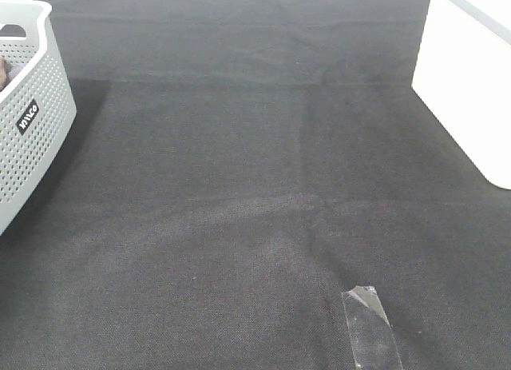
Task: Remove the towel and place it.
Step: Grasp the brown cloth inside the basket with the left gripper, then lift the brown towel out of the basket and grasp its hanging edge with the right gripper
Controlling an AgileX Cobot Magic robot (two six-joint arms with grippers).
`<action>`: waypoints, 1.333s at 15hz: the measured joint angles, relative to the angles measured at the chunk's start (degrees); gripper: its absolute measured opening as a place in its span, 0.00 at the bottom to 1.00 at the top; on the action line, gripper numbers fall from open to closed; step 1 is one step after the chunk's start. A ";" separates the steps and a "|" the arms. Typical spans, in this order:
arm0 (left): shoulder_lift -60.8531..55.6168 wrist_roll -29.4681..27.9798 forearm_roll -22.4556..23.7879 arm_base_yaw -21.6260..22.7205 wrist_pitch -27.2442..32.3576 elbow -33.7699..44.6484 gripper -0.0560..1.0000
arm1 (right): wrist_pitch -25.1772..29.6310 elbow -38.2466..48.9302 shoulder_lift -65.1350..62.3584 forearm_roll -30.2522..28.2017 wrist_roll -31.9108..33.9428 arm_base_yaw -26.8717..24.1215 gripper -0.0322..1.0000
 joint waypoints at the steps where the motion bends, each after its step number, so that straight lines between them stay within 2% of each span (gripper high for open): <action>1: -1.15 -0.34 -0.40 -0.52 0.74 -0.52 0.05 | 0.00 0.00 0.00 0.00 0.00 0.00 0.97; 3: -4.13 -0.74 -1.89 -1.49 2.29 -1.20 0.05 | 0.00 0.00 0.00 0.00 0.00 0.00 0.97; 5: -8.02 -3.09 -5.67 -2.29 4.01 -1.20 0.05 | 0.00 0.00 0.00 0.00 0.00 0.00 0.97; 6: -8.02 -3.09 -5.67 -2.29 4.01 -1.20 0.05 | 0.00 0.00 0.00 0.00 0.00 0.00 0.97; 9: -15.36 -7.45 -14.78 -3.15 4.35 -1.20 0.05 | 0.00 0.00 0.00 0.46 0.00 0.00 0.97; 11: -19.77 -8.08 -19.71 -3.50 4.64 -1.20 0.05 | 0.00 0.00 0.00 0.46 0.00 0.00 0.97; 13: -24.81 -11.34 -24.24 -4.47 3.38 -1.20 0.05 | 0.00 0.00 0.00 0.46 0.00 0.00 0.97; 15: -27.62 -12.95 -26.30 -7.33 1.43 -1.20 0.05 | -0.57 -0.29 0.74 0.52 0.00 0.00 0.97; 17: -28.65 -13.41 -26.47 -11.92 -0.46 -1.66 0.05 | -2.23 -0.80 4.18 2.69 -0.74 0.00 0.97; 20: -28.71 -18.16 -26.47 -18.96 -5.61 -1.89 0.05 | -9.97 -0.97 11.12 9.97 -4.13 0.00 0.97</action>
